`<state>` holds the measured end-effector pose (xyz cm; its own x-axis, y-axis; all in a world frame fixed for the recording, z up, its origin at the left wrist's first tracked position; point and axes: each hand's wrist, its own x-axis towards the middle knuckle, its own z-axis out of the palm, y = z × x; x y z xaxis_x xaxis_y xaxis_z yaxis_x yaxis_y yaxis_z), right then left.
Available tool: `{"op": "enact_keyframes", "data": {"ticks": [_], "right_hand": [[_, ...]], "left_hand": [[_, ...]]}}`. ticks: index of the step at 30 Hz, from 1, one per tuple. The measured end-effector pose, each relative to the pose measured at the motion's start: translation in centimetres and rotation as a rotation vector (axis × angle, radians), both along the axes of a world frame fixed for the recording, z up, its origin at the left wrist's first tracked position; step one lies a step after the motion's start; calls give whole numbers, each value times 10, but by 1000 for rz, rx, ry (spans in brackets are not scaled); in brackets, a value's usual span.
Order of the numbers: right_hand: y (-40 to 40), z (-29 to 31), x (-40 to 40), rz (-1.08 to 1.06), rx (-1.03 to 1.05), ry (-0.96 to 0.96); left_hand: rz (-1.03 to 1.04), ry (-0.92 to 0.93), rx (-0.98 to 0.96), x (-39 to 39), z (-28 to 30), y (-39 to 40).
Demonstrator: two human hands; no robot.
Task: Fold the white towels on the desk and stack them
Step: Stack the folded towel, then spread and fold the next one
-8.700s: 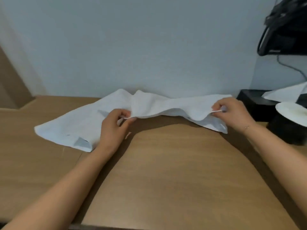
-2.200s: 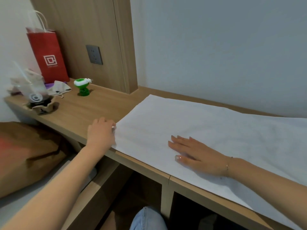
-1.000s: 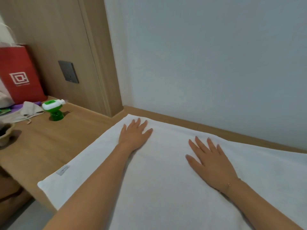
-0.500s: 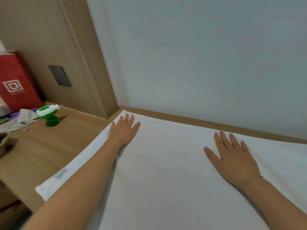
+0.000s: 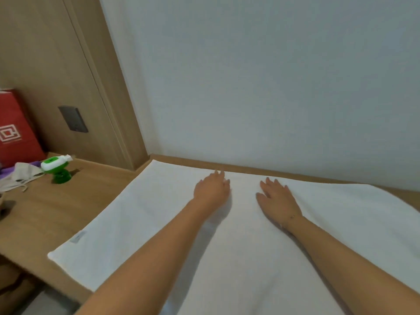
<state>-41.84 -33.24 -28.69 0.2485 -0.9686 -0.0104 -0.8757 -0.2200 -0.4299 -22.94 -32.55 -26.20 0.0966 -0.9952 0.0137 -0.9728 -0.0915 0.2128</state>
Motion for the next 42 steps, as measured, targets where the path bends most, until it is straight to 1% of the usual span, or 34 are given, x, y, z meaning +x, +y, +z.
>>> {"op": "enact_keyframes", "data": {"ticks": [1, 2, 3, 5, 7, 11, 14, 16, 18, 19, 21, 23, 26, 27, 28, 29, 30, 31, 32, 33, 34, 35, 37, 38, 39, 40, 41, 42], "right_hand": [[0, 4, -4, -4, 26, -109], [2, 7, -10, 5, 42, -167], [4, 8, -17, 30, 50, -149], [11, 1, -39, 67, 21, 59], [19, -6, -77, 38, -10, 225], [33, -9, -178, -133, -13, 348], [39, -14, -221, -188, -26, 425], [41, -17, -222, -186, -47, 407], [41, -15, -218, -179, -52, 372], [41, -15, -217, -179, -56, 355], [42, -14, -217, -182, -55, 343], [43, -13, -217, -191, -43, 320], [44, -13, -216, -178, -33, 267], [44, -12, -217, -156, -24, 213], [45, -9, -221, -157, -19, 74], [46, -2, -226, -182, -39, -125], [47, 5, -234, -234, -104, -318], [46, 13, -246, -312, -214, -417], [44, 22, -258, -402, -291, -414], [42, 29, -271, -478, -307, -381], [41, 32, -281, -532, -247, -329], [40, 34, -287, -555, -124, -266], [39, 31, -287, -551, 122, -127], [38, 26, -285, -531, 168, -77], [37, 23, -282, -504, 158, -82], [36, 23, -277, -473, 125, -138], [37, 25, -272, -442, 72, -203], [40, 26, -267, -391, -24, -220]], "left_hand": [[-29, 21, 64, -25, -9, 9], [-33, 5, 102, -42, -19, 17], [-18, -10, 102, -51, -28, 22], [6, -24, 47, -52, -36, 26], [-8, -41, 35, -47, -37, 25], [-19, -45, 37, -45, -36, 24], [-14, -44, 66, -47, -32, 25], [22, -71, 101, -55, -26, 27], [23, -134, 58, -78, -18, 27], [-18, -146, -4, -97, -14, 26], [-165, -59, -99, -141, -7, 23], [-302, 16, -65, -185, -6, 22], [-346, -21, 18, -218, -22, 26], [-337, -32, 24, -220, -28, 26], [-331, -39, 19, -219, -32, 25], [-333, -47, 11, -218, -35, 24], [-337, -56, 6, -217, -36, 22], [-339, -62, 2, -217, -36, 21], [-337, -67, -1, -218, -36, 20], [-336, -72, -4, -218, -37, 19], [-335, -73, -7, -219, -37, 19], [-336, -74, -7, -219, -38, 19], [-336, -74, -11, -218, -38, 19], [-335, -71, -15, -218, -39, 19], [-335, -65, -19, -218, -39, 19], [-336, -59, -21, -218, -39, 18], [-336, -52, -22, -218, -39, 18], [-338, -47, -23, -218, -39, 17]]}}
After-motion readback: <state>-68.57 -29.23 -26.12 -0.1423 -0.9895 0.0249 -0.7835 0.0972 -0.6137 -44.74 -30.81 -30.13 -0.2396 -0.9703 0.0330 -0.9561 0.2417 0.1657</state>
